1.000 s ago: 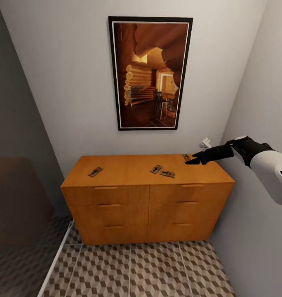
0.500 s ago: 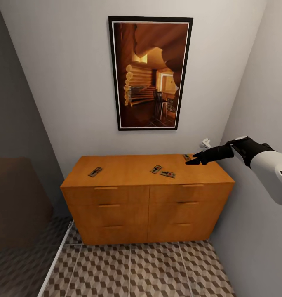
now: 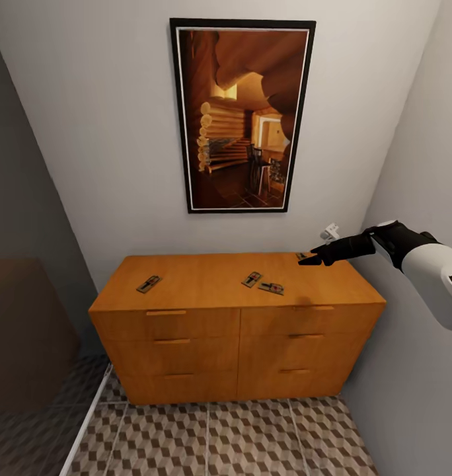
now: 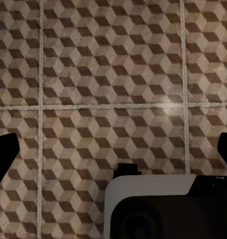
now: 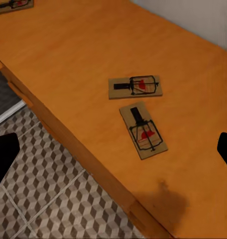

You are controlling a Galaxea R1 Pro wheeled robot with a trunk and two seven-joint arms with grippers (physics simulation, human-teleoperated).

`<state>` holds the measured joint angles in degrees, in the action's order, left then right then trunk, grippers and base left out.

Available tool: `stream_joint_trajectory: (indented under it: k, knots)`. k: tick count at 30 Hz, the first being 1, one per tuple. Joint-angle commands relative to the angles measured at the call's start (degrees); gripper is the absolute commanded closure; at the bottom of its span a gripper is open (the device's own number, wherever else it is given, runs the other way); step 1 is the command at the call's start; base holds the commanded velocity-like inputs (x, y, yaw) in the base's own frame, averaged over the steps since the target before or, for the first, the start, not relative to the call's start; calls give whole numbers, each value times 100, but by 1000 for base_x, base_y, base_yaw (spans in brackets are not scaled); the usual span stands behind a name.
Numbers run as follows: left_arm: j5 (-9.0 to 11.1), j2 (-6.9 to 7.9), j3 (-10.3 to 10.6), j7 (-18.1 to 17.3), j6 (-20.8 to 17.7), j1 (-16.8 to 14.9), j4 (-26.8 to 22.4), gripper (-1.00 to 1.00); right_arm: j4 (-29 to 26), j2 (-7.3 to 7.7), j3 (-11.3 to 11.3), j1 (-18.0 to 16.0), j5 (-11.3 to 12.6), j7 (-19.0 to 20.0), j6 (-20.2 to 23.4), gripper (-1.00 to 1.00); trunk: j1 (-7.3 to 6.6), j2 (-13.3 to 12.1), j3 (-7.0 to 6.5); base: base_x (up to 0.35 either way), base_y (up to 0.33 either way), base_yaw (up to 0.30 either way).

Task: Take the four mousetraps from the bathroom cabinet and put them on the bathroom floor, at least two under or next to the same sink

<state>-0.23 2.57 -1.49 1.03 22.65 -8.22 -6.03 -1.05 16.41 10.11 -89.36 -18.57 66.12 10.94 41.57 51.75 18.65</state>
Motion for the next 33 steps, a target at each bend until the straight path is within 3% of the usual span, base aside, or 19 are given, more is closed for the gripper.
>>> stream_joint_trajectory:
  k: [1, 15, 24, 33]
  knots:
    - [-3, -3, -12, 7, 20, -4, 5, -100, -10, 2, 44, -2, 47, 16, 62, -100, 2, 4, 7, 151, 0, 0]
    - [-3, -10, -12, 7, 22, -4, 5, -100, -5, -30, 52, 30, 47, -119, 95, -100, 2, 4, 7, 38, 0, 0]
    - [-3, -10, -11, 5, 26, -4, 5, -100, -4, -57, 52, 287, 47, -191, 109, -100, 2, 4, 7, 1, 0, 0]
    - [-3, -10, -9, 3, 28, -4, 5, -100, -1, -138, 52, 336, 47, -200, 123, -100, 2, 4, 7, 0, 0, 0]
